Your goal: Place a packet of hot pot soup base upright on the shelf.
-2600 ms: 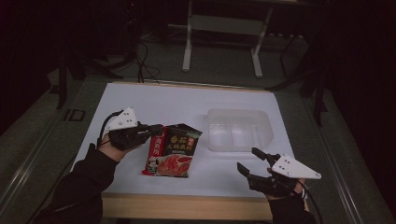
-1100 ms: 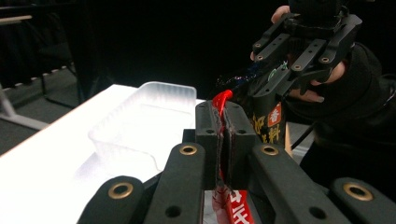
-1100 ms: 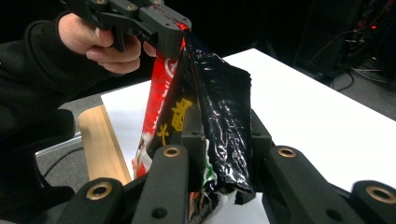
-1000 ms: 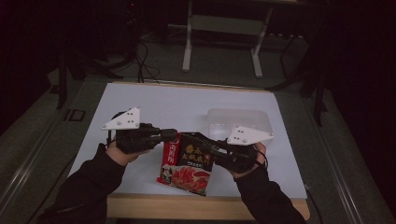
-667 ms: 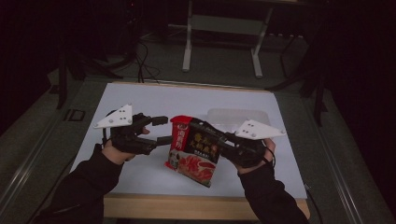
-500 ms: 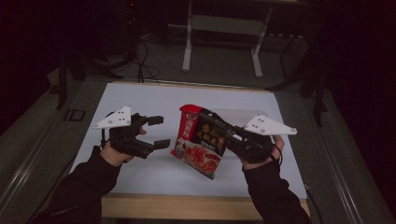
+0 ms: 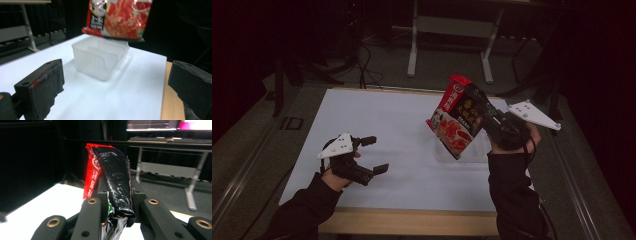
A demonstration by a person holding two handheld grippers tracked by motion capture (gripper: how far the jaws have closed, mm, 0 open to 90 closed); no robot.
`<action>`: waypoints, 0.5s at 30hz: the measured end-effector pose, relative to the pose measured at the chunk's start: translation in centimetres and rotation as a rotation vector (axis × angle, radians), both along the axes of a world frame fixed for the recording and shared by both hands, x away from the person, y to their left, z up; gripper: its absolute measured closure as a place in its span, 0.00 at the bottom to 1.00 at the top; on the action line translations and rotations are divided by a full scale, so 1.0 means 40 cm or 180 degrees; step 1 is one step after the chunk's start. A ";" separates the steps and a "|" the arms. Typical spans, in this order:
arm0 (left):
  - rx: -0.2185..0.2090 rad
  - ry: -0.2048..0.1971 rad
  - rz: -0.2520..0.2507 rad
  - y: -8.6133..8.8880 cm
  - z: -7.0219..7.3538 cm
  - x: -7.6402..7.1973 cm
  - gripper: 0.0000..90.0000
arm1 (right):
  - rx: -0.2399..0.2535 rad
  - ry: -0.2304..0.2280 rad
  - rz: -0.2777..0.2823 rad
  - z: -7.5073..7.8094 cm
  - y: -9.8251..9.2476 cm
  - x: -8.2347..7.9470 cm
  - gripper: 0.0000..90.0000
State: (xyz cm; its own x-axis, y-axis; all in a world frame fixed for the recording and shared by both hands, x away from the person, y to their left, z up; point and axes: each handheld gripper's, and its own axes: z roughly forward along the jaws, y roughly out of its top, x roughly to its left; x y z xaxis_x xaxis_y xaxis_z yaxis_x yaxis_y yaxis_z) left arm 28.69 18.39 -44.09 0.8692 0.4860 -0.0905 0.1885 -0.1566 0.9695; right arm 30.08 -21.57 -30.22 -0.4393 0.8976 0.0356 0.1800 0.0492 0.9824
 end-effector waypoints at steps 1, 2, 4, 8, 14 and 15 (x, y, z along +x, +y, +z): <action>0.0027 -0.0006 0.0028 0.004 -0.008 -0.002 0.01 | -0.0028 -0.0010 -0.0065 -0.006 -0.001 0.008 0.85; 0.0054 -0.0033 0.0064 0.009 -0.017 -0.005 0.01 | -0.0025 -0.0005 -0.0095 -0.011 -0.002 0.012 0.85; 0.0084 0.0004 0.0112 0.017 -0.035 -0.009 0.01 | -0.0058 0.0008 -0.0194 -0.027 -0.001 0.025 0.85; 0.0050 0.0010 0.0148 0.031 -0.061 -0.018 0.01 | -0.0114 0.0057 -0.0351 -0.065 0.001 0.054 0.85; -0.0002 0.0049 0.0187 0.039 -0.079 -0.020 0.01 | -0.0136 0.0112 -0.0474 -0.095 0.006 0.089 0.85; -0.0002 0.0049 0.0187 0.039 -0.079 -0.020 0.01 | -0.0145 0.0117 -0.0491 -0.102 0.010 0.095 0.85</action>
State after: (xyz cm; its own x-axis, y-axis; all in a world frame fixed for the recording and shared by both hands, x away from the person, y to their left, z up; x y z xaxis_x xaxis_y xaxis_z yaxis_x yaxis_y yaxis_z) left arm 27.90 19.96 -47.27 0.8377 0.5361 -0.1040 0.2123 -0.1441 0.9665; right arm 33.89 -21.18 -34.31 -0.2954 0.9554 0.0069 0.2248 0.0625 0.9724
